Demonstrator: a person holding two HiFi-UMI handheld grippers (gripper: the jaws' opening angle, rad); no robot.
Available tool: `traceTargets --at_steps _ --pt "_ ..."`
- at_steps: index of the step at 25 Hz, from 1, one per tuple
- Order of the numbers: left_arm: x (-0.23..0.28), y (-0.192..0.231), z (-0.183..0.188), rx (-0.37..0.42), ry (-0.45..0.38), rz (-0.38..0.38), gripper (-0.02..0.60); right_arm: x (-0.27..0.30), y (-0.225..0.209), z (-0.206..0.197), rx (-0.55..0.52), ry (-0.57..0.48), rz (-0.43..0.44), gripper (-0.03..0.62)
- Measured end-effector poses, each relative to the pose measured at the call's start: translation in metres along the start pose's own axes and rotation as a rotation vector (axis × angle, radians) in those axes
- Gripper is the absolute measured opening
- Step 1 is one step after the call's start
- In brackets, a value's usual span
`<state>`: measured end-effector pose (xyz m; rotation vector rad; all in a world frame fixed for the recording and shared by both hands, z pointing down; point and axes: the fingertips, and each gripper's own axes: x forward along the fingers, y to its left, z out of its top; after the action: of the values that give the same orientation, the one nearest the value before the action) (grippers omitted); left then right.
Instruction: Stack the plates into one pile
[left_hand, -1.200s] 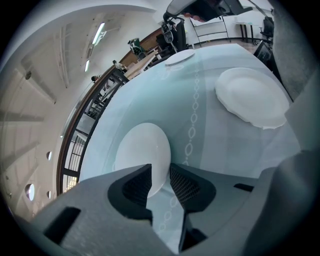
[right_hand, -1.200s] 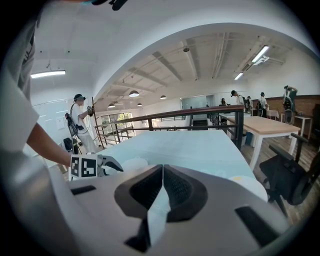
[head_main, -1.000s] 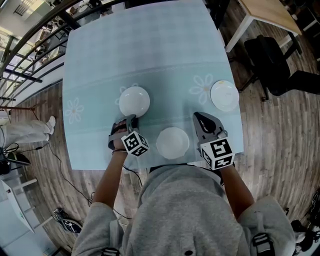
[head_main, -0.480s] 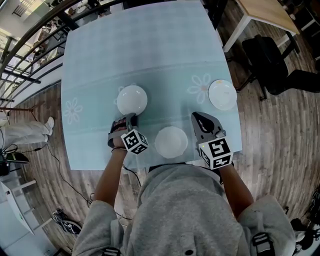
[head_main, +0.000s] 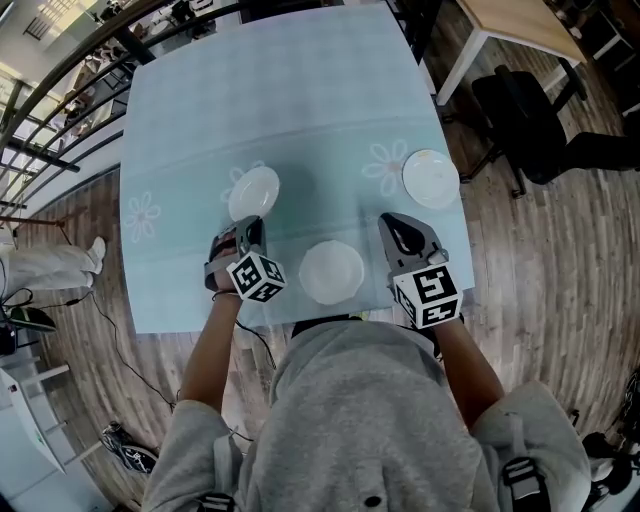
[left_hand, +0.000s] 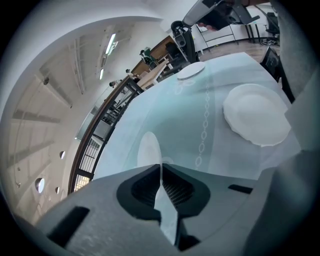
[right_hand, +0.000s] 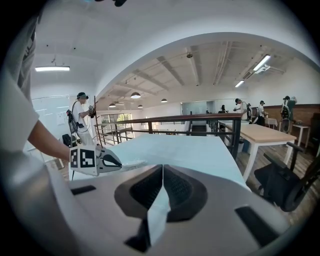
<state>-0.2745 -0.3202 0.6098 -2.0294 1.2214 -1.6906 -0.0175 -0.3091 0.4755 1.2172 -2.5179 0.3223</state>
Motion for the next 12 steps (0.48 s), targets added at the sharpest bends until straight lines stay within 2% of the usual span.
traceTargets --at_steps 12 --pt "-0.044 -0.008 0.020 -0.050 -0.015 0.086 0.026 -0.060 -0.011 -0.008 -0.001 -0.050 -0.030 0.028"
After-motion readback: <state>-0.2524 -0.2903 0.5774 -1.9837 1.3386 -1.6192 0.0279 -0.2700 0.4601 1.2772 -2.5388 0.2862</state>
